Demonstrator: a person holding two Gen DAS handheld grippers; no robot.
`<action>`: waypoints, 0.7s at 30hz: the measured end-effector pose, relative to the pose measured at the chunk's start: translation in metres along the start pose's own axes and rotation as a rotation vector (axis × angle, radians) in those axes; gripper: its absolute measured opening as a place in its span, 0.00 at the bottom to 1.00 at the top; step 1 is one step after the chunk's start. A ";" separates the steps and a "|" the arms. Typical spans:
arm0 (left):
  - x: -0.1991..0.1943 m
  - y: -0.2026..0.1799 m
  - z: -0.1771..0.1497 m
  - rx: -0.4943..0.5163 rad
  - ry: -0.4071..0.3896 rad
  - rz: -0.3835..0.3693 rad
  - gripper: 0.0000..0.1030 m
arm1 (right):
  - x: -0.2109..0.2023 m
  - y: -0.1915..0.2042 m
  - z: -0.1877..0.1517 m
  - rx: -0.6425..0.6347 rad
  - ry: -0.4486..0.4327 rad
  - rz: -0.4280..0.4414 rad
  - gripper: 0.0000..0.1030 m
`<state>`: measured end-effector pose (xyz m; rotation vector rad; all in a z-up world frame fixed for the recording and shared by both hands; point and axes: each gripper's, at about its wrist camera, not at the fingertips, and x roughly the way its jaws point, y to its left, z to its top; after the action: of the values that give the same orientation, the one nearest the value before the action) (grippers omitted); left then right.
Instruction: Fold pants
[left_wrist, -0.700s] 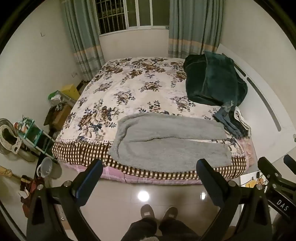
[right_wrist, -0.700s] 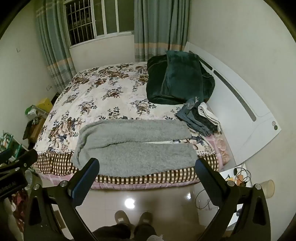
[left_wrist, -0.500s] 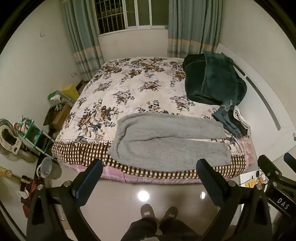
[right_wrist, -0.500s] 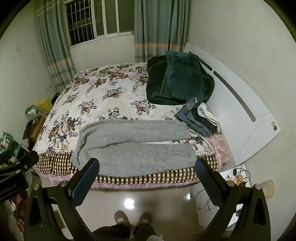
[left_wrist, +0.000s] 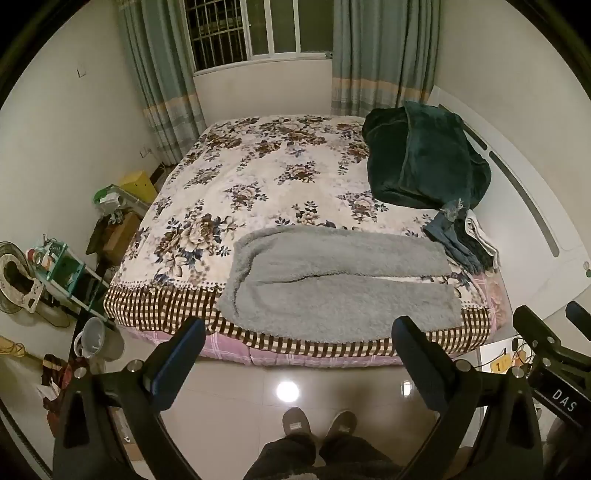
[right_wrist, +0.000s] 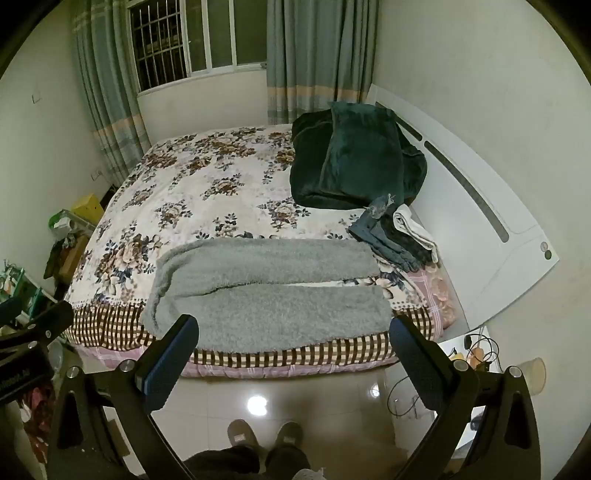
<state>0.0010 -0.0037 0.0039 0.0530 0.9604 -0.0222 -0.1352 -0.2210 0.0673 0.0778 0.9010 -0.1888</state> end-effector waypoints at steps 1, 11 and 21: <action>0.000 0.001 0.000 0.001 0.000 -0.002 1.00 | 0.000 0.000 0.000 0.001 0.001 0.001 1.00; 0.000 0.000 0.000 0.001 0.001 -0.003 1.00 | 0.000 0.001 0.005 -0.006 -0.004 0.006 1.00; -0.001 -0.001 -0.002 0.002 0.000 -0.006 1.00 | -0.001 0.003 0.004 -0.005 -0.005 0.003 1.00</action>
<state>-0.0014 -0.0050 0.0039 0.0519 0.9609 -0.0285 -0.1320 -0.2189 0.0706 0.0734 0.8963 -0.1841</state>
